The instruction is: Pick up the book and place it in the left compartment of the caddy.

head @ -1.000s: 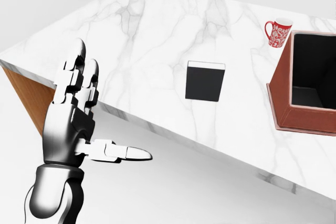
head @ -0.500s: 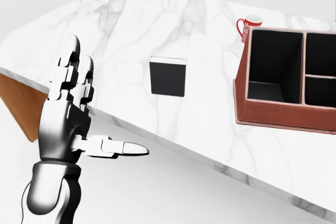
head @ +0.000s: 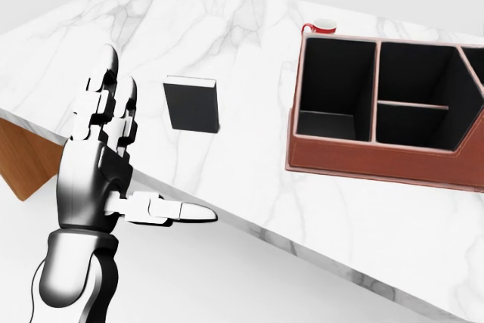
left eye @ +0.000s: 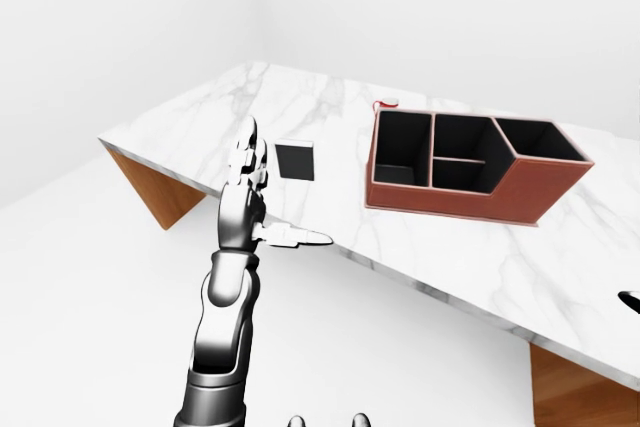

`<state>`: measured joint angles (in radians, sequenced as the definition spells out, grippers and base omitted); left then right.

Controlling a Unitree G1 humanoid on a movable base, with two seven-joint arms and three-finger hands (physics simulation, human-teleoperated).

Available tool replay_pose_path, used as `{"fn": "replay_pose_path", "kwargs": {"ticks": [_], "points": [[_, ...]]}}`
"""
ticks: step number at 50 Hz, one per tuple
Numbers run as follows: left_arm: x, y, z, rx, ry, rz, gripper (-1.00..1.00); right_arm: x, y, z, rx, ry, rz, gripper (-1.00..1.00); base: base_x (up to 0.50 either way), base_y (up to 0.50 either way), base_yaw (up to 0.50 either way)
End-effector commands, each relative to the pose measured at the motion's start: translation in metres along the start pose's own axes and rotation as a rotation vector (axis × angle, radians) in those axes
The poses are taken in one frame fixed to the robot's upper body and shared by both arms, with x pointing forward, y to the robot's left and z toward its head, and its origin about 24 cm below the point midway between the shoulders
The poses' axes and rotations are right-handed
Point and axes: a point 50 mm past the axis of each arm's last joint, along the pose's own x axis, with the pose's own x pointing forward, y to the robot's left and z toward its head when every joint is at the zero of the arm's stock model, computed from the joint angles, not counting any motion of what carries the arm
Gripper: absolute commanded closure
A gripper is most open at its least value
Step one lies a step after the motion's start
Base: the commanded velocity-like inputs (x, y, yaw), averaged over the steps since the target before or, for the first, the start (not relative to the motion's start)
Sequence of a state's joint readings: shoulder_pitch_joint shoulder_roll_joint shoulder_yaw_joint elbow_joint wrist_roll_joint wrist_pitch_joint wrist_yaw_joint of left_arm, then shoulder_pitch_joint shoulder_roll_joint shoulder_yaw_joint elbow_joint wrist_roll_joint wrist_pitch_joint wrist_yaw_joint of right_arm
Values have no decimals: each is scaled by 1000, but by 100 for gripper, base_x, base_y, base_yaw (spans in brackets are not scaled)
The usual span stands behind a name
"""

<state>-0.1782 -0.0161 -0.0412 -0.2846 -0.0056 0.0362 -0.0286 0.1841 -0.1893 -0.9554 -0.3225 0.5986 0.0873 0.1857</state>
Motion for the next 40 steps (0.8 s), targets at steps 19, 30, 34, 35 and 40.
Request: {"fn": "replay_pose_path", "kwargs": {"ticks": [19, 30, 34, 35, 40], "points": [[0, 1, -4, 2, 1, 1, -100, 0, -1, 3, 2, -13, -13, -100, 9, -16, 0], [-1, 0, -1, 5, 2, 1, -100, 0, -2, 1, -3, -2, -14, -100, 0, 0, 0], [-2, 0, -1, 6, 4, 1, -100, 0, -2, 1, -6, -2, -13, -100, 0, 0, 0], [-2, 0, -1, 5, 4, 0, -100, 0, -2, 2, -6, -7, -13, -100, 0, 0, 0], [-2, 0, -1, 4, 4, 0, -100, 0, -3, 1, -6, -3, -16, -100, 21, 12, 0]]}}
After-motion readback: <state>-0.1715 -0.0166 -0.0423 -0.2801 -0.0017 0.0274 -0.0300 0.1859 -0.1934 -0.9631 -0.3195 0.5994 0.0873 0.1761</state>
